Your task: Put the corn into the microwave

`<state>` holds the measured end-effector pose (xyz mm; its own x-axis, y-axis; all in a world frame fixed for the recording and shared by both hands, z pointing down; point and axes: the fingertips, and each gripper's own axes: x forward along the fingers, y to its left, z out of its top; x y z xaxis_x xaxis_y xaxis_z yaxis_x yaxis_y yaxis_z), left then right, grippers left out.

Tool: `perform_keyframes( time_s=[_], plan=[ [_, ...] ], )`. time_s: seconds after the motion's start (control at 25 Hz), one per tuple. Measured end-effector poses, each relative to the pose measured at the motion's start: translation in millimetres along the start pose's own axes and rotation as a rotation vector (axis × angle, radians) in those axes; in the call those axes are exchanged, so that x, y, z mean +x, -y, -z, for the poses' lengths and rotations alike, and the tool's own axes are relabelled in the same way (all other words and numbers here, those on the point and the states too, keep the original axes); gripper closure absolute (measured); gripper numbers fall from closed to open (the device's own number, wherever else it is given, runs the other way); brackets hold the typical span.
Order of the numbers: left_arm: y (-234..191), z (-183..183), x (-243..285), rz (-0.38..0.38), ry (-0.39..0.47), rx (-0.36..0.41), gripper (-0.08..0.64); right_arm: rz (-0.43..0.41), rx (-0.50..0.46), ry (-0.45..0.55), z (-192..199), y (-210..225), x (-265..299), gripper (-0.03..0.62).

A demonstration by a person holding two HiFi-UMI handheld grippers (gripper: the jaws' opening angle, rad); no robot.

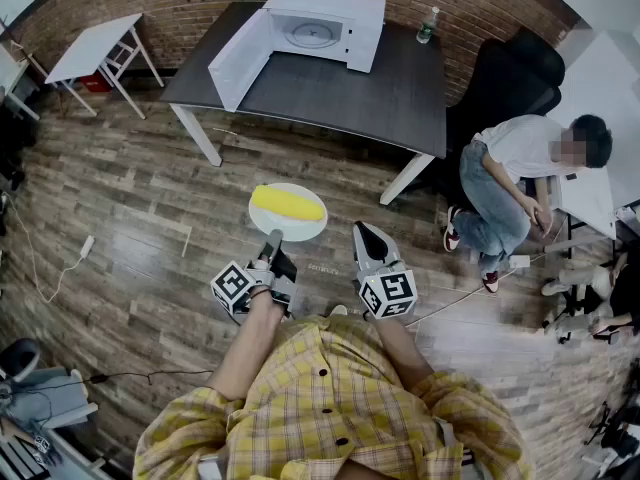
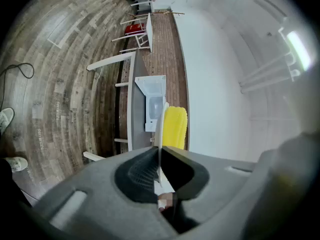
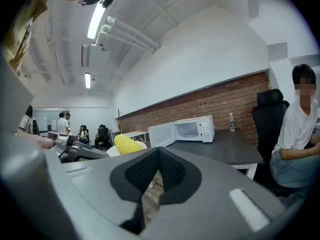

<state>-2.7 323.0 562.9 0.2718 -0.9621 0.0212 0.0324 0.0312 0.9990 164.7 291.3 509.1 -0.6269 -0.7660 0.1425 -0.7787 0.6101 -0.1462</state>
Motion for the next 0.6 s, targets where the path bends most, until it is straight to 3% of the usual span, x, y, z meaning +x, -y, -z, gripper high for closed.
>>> perform_keyframes(
  time_s=[0.6],
  plan=[
    [-2,-15,-1,-0.007,-0.028,0.027,0.543,0.019,0.012,-0.005,5,-9,9,0.589]
  ],
)
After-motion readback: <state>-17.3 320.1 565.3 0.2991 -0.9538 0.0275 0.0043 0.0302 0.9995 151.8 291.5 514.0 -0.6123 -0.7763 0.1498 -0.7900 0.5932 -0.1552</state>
